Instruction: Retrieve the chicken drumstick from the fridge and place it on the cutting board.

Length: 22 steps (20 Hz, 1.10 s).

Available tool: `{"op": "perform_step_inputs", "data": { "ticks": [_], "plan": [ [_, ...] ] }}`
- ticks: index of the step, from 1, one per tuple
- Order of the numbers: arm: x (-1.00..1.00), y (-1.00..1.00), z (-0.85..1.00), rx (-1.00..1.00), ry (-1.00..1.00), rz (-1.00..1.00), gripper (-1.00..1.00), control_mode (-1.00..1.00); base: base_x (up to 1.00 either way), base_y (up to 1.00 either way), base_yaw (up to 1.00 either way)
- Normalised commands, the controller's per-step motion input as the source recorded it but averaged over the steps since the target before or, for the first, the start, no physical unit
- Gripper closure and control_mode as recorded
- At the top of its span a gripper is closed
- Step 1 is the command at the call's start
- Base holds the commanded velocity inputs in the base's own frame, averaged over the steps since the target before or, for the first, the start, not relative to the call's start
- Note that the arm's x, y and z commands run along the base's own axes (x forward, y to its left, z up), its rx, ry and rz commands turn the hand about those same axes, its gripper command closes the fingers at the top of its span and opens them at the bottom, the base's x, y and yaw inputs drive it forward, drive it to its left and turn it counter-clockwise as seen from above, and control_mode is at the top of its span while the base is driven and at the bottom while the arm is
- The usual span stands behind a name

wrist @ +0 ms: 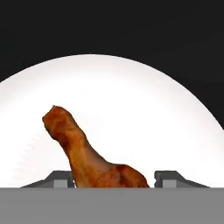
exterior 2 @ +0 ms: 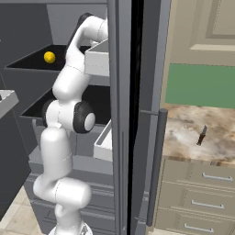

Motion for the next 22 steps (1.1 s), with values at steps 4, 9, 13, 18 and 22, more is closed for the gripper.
{"op": "perform_step_inputs", "data": {
  "ticks": [4,9,13,18,22],
  "plan": [
    [-0.02,0.03,0.00,-0.02,-0.04,0.01,1.00,-1.00,0.00,0.00,0.00],
    [0.00,0.00,-0.06,-0.09,-0.15,-0.04,1.00,-1.00,0.00,0.00,0.00],
    [0.11,0.00,-0.36,-0.03,-0.20,-0.06,1.00,-1.00,0.00,0.00,0.00],
    [0.20,0.02,-0.04,0.00,-0.06,-0.13,1.00,-1.00,0.00,0.00,0.00],
    [0.01,0.00,0.13,0.00,-0.09,-0.21,1.00,-1.00,0.00,0.00,0.00]
  ]
}}
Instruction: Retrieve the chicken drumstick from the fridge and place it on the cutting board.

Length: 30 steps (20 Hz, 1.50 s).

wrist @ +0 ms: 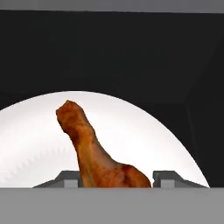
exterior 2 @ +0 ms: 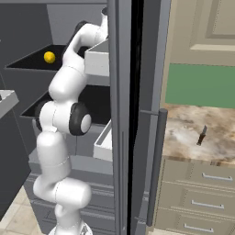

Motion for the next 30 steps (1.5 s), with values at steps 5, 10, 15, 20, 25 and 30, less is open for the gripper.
{"op": "perform_step_inputs", "data": {
  "ticks": [5,10,15,20,25,30],
  "plan": [
    [0.00,0.01,0.06,0.00,-0.05,-0.28,1.00,-1.00,0.00,0.00,0.00],
    [-0.17,0.00,0.20,0.00,-0.04,-0.36,1.00,-1.00,0.00,0.00,0.00],
    [-0.62,0.00,0.12,0.00,-0.12,-0.33,1.00,-1.00,0.00,0.00,0.00],
    [-0.81,0.13,-0.02,0.00,-0.14,-0.21,1.00,-1.00,0.00,0.00,0.00],
    [-0.88,0.42,0.23,0.00,-0.07,-0.15,1.00,-1.00,0.00,0.00,0.00],
    [-0.73,0.32,0.11,0.07,0.00,0.00,1.00,-1.00,0.00,0.00,0.00]
  ]
}}
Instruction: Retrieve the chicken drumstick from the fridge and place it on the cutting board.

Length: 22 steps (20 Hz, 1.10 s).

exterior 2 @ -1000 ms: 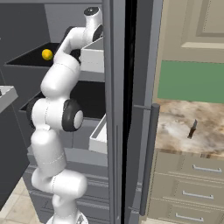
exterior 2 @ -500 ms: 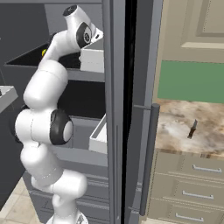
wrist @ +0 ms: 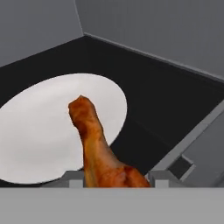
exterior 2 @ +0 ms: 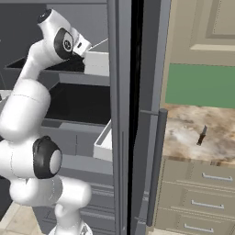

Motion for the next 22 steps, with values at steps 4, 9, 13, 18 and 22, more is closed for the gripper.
{"op": "perform_step_inputs", "data": {
  "ticks": [4,9,13,18,22],
  "plan": [
    [-0.98,0.50,0.00,0.00,0.00,0.00,1.00,-1.00,0.00,0.00,0.00],
    [-1.00,0.34,0.01,0.00,0.03,0.00,1.00,-1.00,0.00,0.00,0.00],
    [-1.00,0.07,0.00,0.00,0.02,0.00,1.00,-1.00,0.00,0.00,0.00],
    [-1.00,0.00,0.11,-0.01,0.02,0.11,1.00,-1.00,0.00,0.00,0.00],
    [-0.98,0.01,0.11,0.00,0.24,0.14,1.00,-1.00,0.00,0.00,0.00]
  ]
}}
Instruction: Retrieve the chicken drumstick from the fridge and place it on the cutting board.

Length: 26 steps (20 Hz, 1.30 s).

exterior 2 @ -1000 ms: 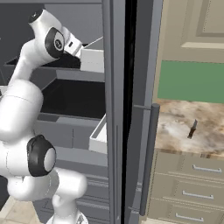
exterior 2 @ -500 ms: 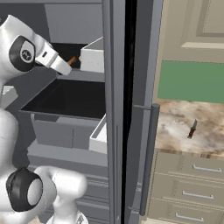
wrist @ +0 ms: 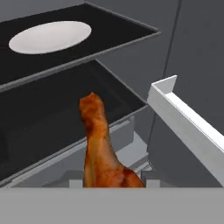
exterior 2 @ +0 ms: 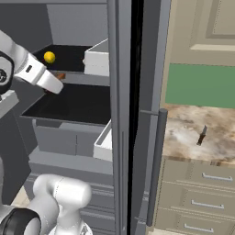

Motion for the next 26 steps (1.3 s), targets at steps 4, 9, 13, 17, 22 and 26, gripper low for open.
{"op": "perform_step_inputs", "data": {
  "ticks": [4,9,13,17,22,26],
  "plan": [
    [-0.86,0.00,0.00,0.00,0.36,0.12,1.00,-1.00,0.00,0.00,0.00],
    [-0.85,-0.02,-0.07,0.00,0.18,0.03,1.00,-1.00,0.00,0.00,0.00],
    [-0.73,-0.13,-0.04,0.07,0.04,0.01,1.00,-1.00,0.00,0.00,0.00],
    [-0.48,-0.24,-0.16,0.13,0.00,0.00,1.00,-1.00,0.00,0.00,0.00],
    [-0.18,-0.05,-0.05,0.01,0.00,0.00,1.00,-1.00,0.00,0.00,0.00],
    [-0.01,0.00,0.00,0.00,0.04,0.00,1.00,-1.00,0.00,0.00,0.00]
  ]
}}
